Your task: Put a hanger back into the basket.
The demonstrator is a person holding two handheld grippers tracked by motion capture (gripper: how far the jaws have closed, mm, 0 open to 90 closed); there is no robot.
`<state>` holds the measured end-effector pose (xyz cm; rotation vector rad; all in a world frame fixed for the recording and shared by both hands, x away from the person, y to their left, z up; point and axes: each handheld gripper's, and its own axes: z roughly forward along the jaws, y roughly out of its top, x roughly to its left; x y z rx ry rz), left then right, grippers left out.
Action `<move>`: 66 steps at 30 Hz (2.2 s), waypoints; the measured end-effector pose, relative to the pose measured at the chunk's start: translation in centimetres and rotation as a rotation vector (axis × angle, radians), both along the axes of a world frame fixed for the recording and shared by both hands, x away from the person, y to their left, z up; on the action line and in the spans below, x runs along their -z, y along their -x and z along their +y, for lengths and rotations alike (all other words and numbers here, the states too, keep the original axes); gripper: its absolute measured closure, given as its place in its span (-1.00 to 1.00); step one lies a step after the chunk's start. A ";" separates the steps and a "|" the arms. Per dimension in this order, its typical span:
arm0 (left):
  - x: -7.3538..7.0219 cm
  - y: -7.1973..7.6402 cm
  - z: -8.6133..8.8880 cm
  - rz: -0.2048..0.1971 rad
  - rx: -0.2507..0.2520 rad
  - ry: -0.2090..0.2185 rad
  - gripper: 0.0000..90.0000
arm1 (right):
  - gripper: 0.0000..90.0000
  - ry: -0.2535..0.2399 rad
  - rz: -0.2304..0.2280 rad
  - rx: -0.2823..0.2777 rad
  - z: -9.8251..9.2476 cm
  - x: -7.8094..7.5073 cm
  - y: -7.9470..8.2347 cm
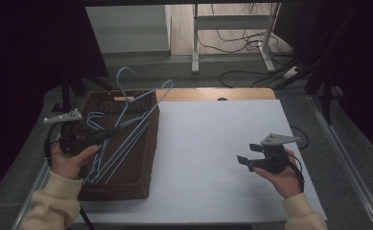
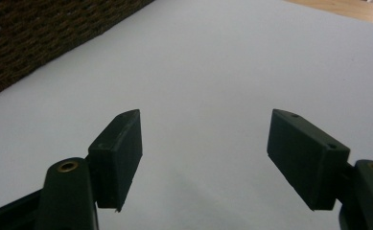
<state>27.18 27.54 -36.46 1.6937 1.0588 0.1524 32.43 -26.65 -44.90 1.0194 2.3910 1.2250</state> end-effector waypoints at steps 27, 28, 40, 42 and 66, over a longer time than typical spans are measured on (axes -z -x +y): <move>6.8 -2.0 5.3 0.182 -0.048 -0.028 0.88 | -0.41 0.030 0.018 0.017 -0.3 0.5 -0.2; 6.9 -2.0 5.2 0.185 -0.046 -0.028 0.88 | -0.41 0.032 0.016 0.017 -0.3 0.5 -0.2; 7.3 -3.8 3.8 0.182 -0.051 -0.056 0.89 | -0.41 0.044 0.010 0.010 0.0 0.5 -0.2; 7.8 -4.2 3.7 0.195 -0.058 -0.063 0.89 | -0.41 0.048 0.011 0.009 0.0 0.5 -0.2; 5.6 -1.8 2.2 0.035 -0.186 -0.236 -0.33 | -0.45 0.067 0.010 0.017 0.1 0.6 -0.1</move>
